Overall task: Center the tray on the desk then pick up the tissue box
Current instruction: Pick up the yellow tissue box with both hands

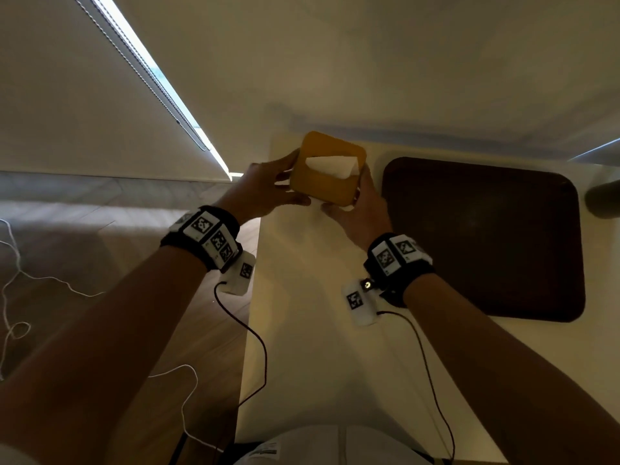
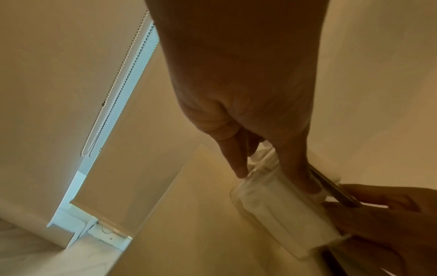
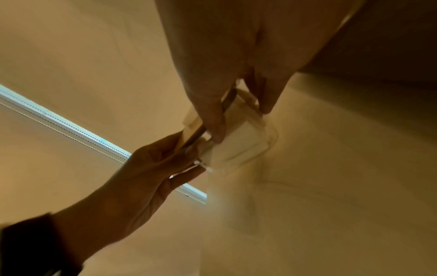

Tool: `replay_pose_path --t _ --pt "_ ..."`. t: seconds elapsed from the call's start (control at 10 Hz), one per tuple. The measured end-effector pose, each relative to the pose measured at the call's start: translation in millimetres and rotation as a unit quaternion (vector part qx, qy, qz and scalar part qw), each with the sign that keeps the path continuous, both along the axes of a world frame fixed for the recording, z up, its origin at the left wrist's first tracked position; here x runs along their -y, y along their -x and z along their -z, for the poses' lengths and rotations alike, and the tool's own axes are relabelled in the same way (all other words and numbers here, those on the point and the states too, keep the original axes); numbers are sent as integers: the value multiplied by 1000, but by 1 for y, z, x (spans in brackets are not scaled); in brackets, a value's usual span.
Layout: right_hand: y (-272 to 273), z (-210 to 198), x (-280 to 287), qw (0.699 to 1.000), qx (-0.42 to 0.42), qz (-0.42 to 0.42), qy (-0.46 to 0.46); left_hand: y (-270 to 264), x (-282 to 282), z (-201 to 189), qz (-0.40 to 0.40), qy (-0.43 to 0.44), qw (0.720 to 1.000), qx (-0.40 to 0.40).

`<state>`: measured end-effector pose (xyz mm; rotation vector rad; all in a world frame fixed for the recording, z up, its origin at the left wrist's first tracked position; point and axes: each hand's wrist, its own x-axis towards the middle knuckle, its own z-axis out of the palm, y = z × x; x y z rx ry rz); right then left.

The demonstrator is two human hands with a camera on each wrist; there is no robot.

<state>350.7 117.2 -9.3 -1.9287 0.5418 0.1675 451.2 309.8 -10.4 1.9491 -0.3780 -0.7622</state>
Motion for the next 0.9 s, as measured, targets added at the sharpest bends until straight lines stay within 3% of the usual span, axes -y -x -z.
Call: replay_pose_path --t 0.2,0.3,0.7,0.9 --pt "-16 -11 29 995 -26 -100 13 26 1 7 -78 26 997 0" --pt "-17 -9 31 992 -44 -113 19 29 3 9 -77 5 997 5" --pt "-14 -5 30 995 -21 -99 0 28 2 14 -63 -18 998 8" --pt "-13 -10 29 994 -29 -107 -10 32 1 12 -56 29 998 -21"
